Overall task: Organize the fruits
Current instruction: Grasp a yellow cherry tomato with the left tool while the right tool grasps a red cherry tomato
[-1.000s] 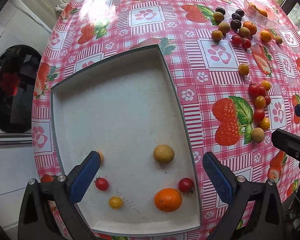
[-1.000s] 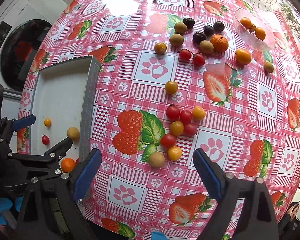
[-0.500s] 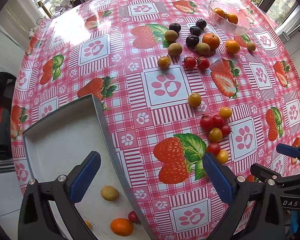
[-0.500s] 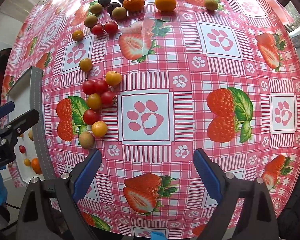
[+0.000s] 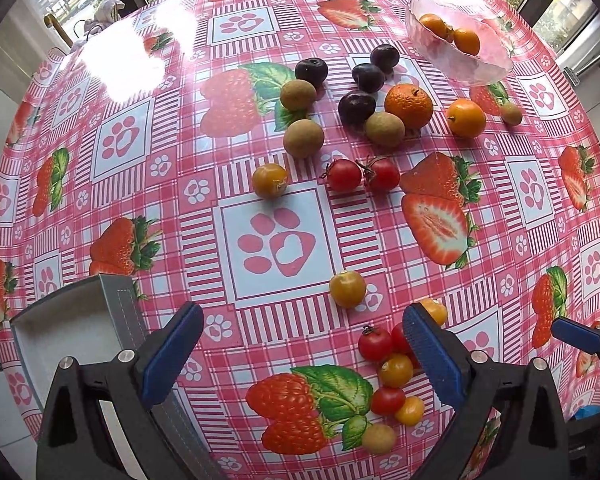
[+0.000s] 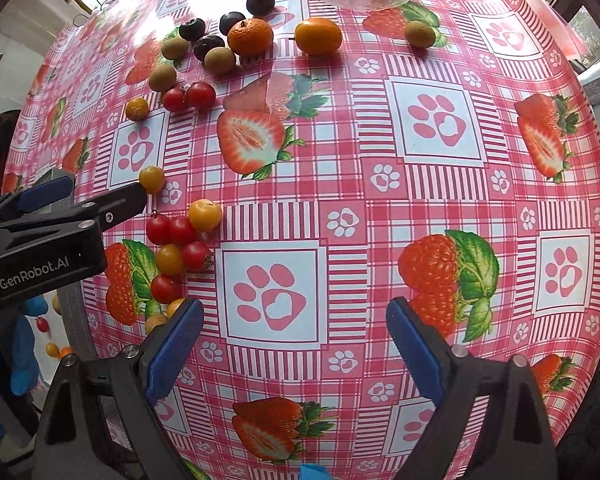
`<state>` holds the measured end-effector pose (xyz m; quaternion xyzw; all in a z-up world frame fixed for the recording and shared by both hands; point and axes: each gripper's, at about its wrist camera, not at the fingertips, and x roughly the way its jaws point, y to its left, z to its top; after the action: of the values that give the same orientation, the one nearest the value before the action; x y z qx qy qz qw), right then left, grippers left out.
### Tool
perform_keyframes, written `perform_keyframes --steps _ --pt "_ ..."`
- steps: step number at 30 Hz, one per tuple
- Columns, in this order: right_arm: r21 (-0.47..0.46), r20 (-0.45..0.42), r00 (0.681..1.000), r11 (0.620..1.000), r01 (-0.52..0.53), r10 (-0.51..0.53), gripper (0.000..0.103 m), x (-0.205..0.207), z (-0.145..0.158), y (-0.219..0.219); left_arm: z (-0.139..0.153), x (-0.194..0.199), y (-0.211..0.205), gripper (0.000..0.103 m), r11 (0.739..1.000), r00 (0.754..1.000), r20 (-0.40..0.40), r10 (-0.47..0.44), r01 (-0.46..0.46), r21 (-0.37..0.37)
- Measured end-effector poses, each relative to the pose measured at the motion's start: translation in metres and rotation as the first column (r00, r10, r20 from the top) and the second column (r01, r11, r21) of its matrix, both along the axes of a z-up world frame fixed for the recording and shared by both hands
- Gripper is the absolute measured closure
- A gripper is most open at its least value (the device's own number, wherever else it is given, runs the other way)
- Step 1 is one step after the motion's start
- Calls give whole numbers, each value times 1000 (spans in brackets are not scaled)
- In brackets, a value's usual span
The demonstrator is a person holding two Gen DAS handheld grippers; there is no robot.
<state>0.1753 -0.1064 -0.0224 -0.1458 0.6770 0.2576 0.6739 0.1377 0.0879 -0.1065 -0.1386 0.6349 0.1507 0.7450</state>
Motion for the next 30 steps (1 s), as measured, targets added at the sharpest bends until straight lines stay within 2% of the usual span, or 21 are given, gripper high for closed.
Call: perform_keyframes --steps 1,7,12,13,15,18,21,23,25,27,29,30 --pt "4 5 1000 1000 5 -5 9 5 1 0 -4 3 -1 19 1000 1000 -9 -1 1 -6" --pt "47 28 999 999 26 -27 9 45 6 17 -17 13 -11 19 1000 1000 -19 -16 16 17" --pt "87 43 998 995 -53 49 10 63 0 59 -26 18 -15 19 1000 1000 -22 1 -1 19" --pt "89 44 997 993 -71 67 12 64 -4 69 -27 18 -15 28 1000 1000 -24 3 -2 18" --pt "87 47 994 991 -102 99 24 67 -10 84 -30 15 -16 33 1000 1000 -20 12 -12 7" --pt "85 41 990 987 -138 135 34 70 -22 104 -30 15 -14 33 999 999 -12 38 -38 -1" --pt "87 81 983 981 -172 165 35 70 -23 117 -29 12 -12 36 997 997 2 74 -74 -18" --pt "93 90 979 977 -189 181 36 71 -23 123 -28 10 -5 42 996 996 6 84 -84 -12" --pt "102 102 974 972 -211 201 47 70 -22 128 -26 7 0 49 996 996 10 88 -88 -10" --pt "126 63 975 967 -220 214 71 68 -24 131 -26 5 3 52 995 995 16 95 -95 -20" --pt "110 92 968 964 -244 234 77 63 -24 137 -24 3 8 62 994 995 28 96 -95 -45" --pt "113 90 968 963 -244 235 81 62 -24 137 -22 2 8 72 994 995 34 93 -90 -66"
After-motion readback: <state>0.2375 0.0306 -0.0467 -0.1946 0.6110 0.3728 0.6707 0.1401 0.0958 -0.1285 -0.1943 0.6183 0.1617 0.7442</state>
